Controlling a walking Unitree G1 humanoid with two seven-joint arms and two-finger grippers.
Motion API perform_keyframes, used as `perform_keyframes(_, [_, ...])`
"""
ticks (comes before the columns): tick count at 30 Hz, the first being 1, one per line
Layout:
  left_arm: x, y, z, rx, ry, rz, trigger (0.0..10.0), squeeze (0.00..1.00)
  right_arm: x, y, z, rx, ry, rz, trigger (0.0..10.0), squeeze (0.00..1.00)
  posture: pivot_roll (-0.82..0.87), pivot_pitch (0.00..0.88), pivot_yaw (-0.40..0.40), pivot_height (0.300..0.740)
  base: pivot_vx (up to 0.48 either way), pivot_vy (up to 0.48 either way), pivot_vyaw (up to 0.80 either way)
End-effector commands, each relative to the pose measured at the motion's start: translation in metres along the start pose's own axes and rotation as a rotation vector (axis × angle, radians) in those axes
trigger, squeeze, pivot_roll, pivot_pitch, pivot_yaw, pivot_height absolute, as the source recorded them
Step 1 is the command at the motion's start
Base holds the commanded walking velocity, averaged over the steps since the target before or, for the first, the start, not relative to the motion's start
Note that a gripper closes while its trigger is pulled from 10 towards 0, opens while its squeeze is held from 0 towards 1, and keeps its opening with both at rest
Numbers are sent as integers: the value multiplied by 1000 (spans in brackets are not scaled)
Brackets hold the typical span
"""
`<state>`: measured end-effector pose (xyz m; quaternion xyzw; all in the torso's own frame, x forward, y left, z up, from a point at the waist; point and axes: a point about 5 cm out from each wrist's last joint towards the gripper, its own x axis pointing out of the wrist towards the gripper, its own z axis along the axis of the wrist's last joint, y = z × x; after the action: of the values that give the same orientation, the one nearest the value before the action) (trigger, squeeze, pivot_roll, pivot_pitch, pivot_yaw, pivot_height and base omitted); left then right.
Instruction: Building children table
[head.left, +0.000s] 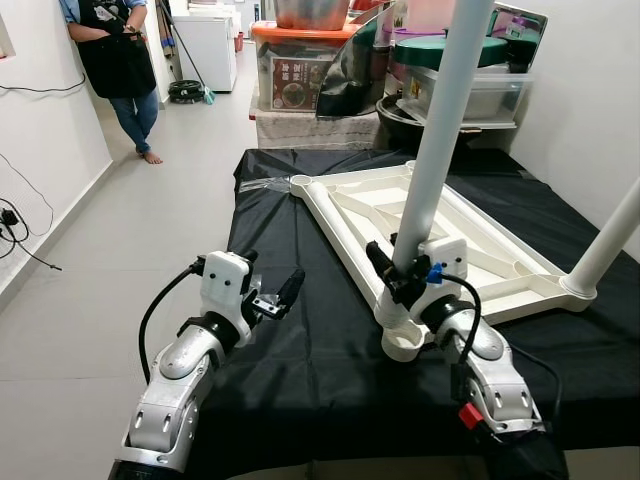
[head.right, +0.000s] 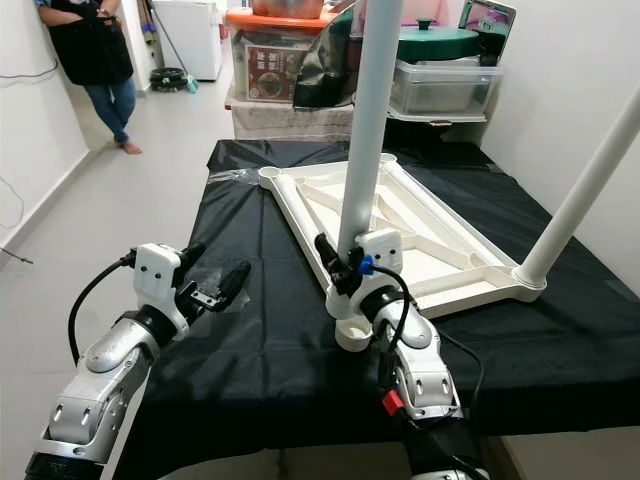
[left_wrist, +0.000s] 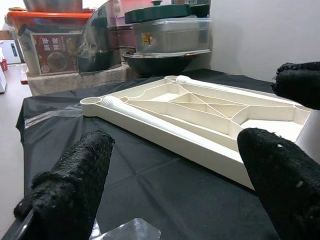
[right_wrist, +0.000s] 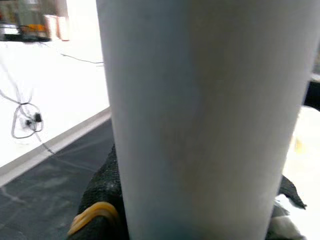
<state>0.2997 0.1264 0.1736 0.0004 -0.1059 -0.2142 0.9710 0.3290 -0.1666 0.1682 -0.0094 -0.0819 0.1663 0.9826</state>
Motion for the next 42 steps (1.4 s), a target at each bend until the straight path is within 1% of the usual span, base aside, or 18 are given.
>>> perform_keyframes(1, [-1, 2, -1, 10, 11, -1, 10000, 0, -7, -9, -8, 42, 7, -46, 10000, 0, 73, 0, -60, 740, 0, 0, 0])
perform_keyframes(4, [-1, 2, 0, 11, 11, -2, 10000, 0, -9, -9, -11, 64, 13, -55, 10000, 0, 72, 0, -57, 740, 0, 0, 0])
perform_keyframes(6, [-1, 2, 0, 11, 12, -4, 10000, 0, -13, -7, -16, 102, 21, -67, 10000, 0, 71, 0, -55, 740, 0, 0, 0])
perform_keyframes(7, [-1, 2, 0, 11, 12, -4, 10000, 0, -13, -7, -16, 102, 21, -67, 10000, 0, 71, 0, -55, 740, 0, 0, 0])
perform_keyframes(10, [-1, 2, -1, 11, 15, -5, 10000, 0, -16, -5, -22, 150, 29, -94, 10000, 0, 72, 0, -53, 740, 0, 0, 0])
perform_keyframes(11, [-1, 2, -1, 11, 15, -5, 10000, 0, -16, -5, -22, 150, 29, -94, 10000, 0, 72, 0, -53, 740, 0, 0, 0])
perform_keyframes(14, [-1, 3, -1, 11, 17, -5, 10000, 0, -18, -3, -27, 199, 33, -115, 10000, 0, 71, 0, -51, 740, 0, 0, 0])
perform_keyframes(15, [-1, 3, -1, 10, 17, -5, 10000, 0, -18, 1, -29, 218, 37, -116, 10000, 0, 71, 0, -51, 740, 0, 0, 0])
perform_keyframes(21, [0, 3, -1, 11, 18, -5, 10000, 0, -21, 3, -32, 225, 45, -112, 10000, 0, 70, 0, -50, 740, 0, 0, 0])
perform_keyframes(23, [0, 3, -1, 11, 20, -5, 10000, 0, -23, 1, -34, 223, 52, -117, 10000, 0, 69, 0, -50, 740, 0, 0, 0])
perform_keyframes(26, [-1, 3, -2, 14, 25, -4, 10000, 0, -31, -10, -41, 206, 83, -152, 10000, 0, 68, 0, -52, 740, 0, 0, 0])
perform_keyframes(27, [-1, 3, -2, 14, 25, -4, 10000, 0, -31, -10, -41, 206, 83, -152, 10000, 0, 68, 0, -52, 740, 0, 0, 0])
perform_keyframes(29, [-1, 3, -3, 15, 26, -3, 10000, 0, -33, -15, -42, 202, 89, -173, 10000, 0, 65, 0, -50, 740, 0, 0, 0])
perform_keyframes(34, [-1, 3, -3, 16, 26, -8, 10000, 0, -33, -15, -41, 196, 91, -174, 10000, 0, 64, 0, -47, 740, 0, 0, 0])
perform_keyframes(37, [0, 3, -3, 18, 25, -11, 10000, 0, -32, -12, -41, 153, 103, -149, 10000, 0, 62, 0, -45, 740, 0, 0, 0])
perform_keyframes(39, [1, 3, -3, 18, 22, -13, 10000, 0, -29, -4, -36, 45, 108, -74, 10000, 0, 60, 0, -46, 740, 0, 0, 0])
perform_keyframes(41, [1, 3, -2, 18, 21, -13, 10000, 0, -29, -3, -35, 33, 108, -65, 10000, 0, 60, 0, -46, 740, 0, 0, 0])
perform_keyframes(42, [1, 3, -3, 17, 21, -14, 10000, 0, -26, 0, -31, 13, 100, -32, 10000, 0, 58, 0, -52, 740, 0, 0, 0])
